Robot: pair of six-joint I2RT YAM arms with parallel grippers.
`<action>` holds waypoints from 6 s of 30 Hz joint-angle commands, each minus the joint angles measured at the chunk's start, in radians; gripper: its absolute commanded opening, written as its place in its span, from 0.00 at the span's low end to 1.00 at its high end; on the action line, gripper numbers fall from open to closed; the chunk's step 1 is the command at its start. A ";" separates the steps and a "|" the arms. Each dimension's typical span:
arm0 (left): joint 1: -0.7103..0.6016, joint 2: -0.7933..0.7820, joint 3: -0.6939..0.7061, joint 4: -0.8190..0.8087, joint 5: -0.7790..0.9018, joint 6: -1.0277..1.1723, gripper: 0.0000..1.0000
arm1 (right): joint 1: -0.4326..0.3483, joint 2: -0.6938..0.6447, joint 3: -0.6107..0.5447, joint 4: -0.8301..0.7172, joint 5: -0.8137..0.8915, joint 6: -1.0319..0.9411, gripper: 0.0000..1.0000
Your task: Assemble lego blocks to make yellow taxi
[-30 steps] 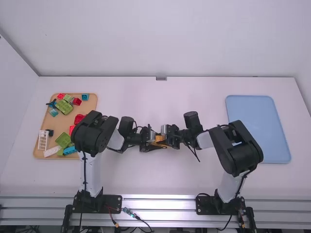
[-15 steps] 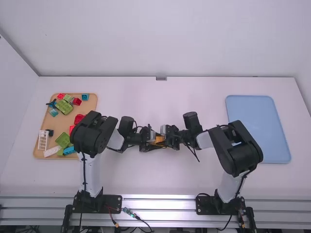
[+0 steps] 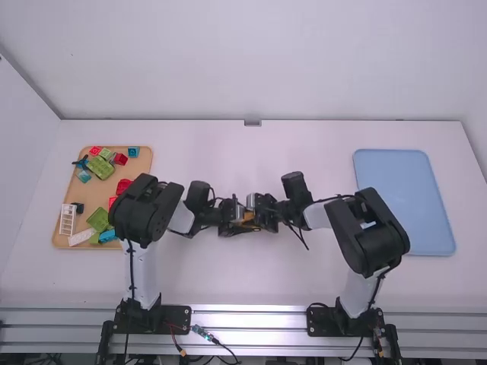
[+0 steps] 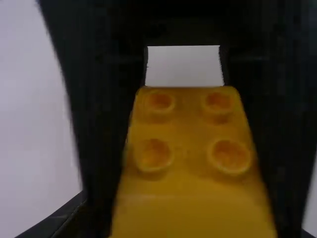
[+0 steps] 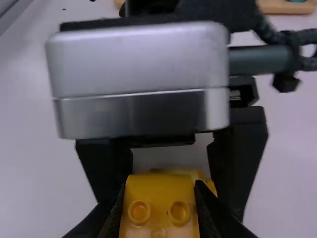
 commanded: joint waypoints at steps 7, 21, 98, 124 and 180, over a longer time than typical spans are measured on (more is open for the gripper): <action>-0.005 0.062 -0.073 0.046 -0.169 0.004 0.17 | -0.001 0.083 0.014 0.074 -0.064 0.026 0.00; -0.005 0.062 -0.059 -0.027 -0.168 0.027 0.15 | -0.002 0.083 0.032 0.063 -0.029 0.025 0.00; -0.004 0.062 0.019 -0.126 -0.168 0.028 0.06 | -0.054 0.156 0.017 0.024 -0.099 0.019 0.00; -0.005 0.062 0.022 -0.036 -0.249 -0.061 0.02 | -0.069 0.156 0.017 0.005 -0.115 -0.012 0.00; -0.004 0.062 0.062 -0.385 -0.134 0.247 0.02 | -0.083 0.156 0.064 0.096 -0.059 0.007 0.00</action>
